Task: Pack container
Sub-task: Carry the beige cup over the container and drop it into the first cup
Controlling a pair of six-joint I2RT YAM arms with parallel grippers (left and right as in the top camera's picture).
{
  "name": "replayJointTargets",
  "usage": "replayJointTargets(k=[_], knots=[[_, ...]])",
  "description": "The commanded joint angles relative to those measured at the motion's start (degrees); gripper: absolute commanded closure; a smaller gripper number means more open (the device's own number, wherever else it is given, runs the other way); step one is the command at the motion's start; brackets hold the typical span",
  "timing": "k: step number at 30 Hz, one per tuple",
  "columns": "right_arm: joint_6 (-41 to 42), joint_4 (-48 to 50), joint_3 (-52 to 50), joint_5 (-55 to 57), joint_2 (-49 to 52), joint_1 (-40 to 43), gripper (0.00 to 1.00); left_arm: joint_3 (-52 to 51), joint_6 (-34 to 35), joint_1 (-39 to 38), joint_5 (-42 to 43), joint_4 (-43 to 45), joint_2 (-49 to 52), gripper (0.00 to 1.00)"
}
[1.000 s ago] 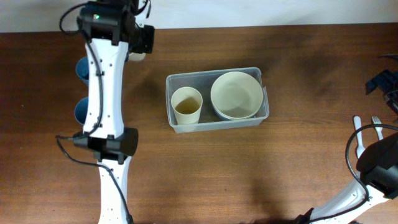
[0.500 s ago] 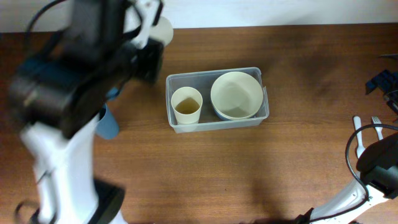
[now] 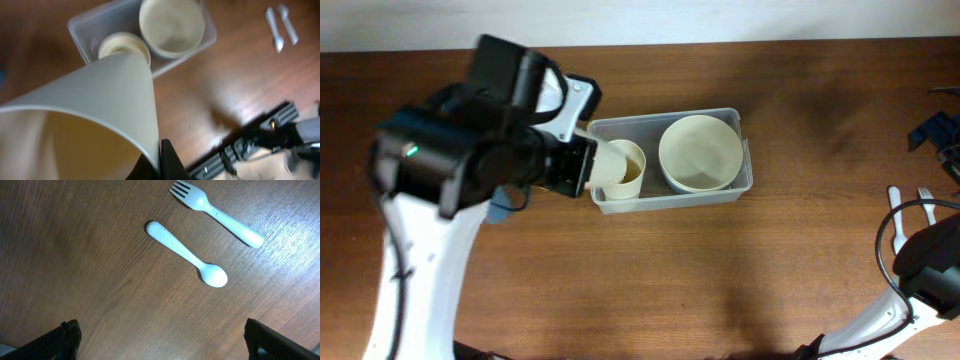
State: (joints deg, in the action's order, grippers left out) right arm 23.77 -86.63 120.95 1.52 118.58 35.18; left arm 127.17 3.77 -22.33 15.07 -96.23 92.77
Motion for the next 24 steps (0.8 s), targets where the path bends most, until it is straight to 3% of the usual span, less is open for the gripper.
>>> replayJointTargets(k=[1, 7, 24], knots=[[0.3, 0.1, 0.0, 0.7, 0.1, 0.1, 0.01, -2.9, -0.4, 0.2, 2.1, 2.3, -0.5, 0.98], [0.3, 0.1, 0.0, 0.7, 0.2, 0.1, 0.01, -3.5, -3.6, 0.2, 1.9, 8.1, -0.4, 0.99], [0.3, 0.1, 0.0, 0.7, 0.1, 0.1, 0.01, -3.5, -6.1, 0.2, 1.6, 7.5, 7.6, 0.98]])
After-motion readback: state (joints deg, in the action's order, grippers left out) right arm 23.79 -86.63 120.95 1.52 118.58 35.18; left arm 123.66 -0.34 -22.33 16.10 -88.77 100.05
